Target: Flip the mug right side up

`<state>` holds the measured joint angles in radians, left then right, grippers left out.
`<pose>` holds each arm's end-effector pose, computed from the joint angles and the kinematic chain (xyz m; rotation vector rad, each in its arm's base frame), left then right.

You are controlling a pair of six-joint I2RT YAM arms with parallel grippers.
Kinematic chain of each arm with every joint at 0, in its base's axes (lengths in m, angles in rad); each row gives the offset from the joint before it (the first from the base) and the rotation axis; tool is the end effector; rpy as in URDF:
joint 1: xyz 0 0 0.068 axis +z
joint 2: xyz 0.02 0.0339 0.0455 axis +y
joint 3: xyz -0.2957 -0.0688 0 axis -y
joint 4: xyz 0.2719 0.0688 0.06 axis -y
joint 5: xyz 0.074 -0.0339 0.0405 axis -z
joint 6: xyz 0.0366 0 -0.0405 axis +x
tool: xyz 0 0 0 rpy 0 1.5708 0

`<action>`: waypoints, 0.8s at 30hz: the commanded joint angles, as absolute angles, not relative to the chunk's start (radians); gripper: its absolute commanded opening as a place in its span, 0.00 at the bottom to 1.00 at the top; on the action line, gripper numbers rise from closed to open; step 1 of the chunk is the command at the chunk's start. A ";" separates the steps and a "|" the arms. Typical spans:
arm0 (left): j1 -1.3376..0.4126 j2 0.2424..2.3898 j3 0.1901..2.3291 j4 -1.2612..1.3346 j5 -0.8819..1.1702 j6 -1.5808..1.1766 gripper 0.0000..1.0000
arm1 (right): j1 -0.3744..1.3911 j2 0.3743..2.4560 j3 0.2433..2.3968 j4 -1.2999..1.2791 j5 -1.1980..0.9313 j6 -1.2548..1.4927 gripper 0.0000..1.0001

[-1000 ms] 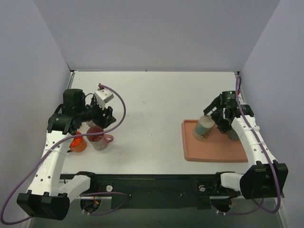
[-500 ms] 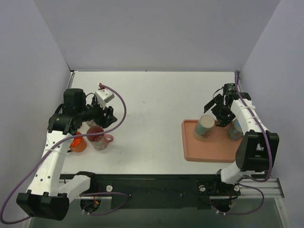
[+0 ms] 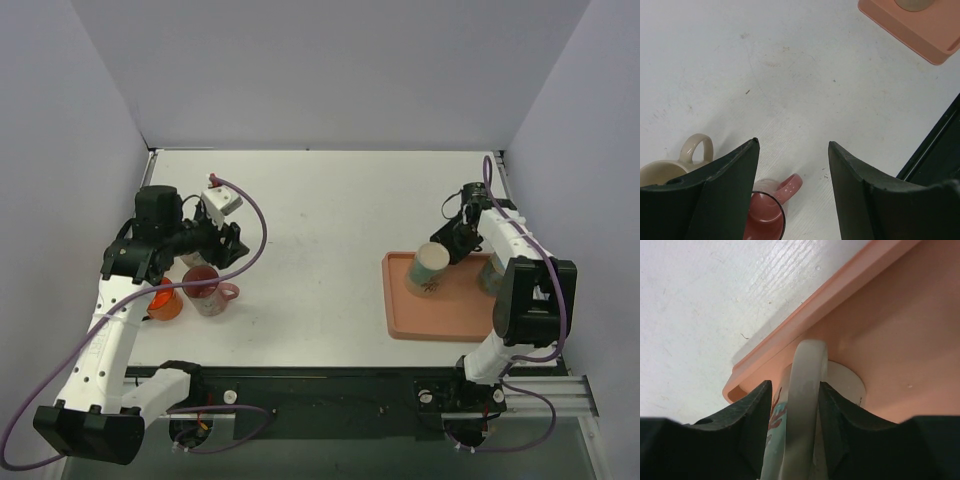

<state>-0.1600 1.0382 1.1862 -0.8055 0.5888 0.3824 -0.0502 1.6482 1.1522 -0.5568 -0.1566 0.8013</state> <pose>0.2066 -0.0539 0.4039 0.8744 1.9629 -0.5246 0.3649 -0.0126 0.2360 1.0560 2.4635 0.4560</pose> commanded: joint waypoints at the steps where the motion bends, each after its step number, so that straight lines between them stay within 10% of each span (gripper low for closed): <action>1: -0.172 1.022 1.195 -0.758 0.614 0.373 0.67 | -0.041 1.646 1.123 -0.558 -0.186 0.805 0.31; 4: -0.179 1.020 1.198 -0.747 0.618 0.362 0.67 | -0.038 1.632 1.109 -0.558 -0.201 0.784 0.00; 24: -0.347 1.019 1.246 -0.673 0.626 0.247 0.67 | 0.129 1.192 0.919 -0.336 -0.329 0.497 0.00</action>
<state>-0.3294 1.0336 1.1931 -0.7357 0.6041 0.2863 0.1249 1.2324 0.9390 -0.4023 -0.2287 0.5602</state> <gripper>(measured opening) 0.671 0.174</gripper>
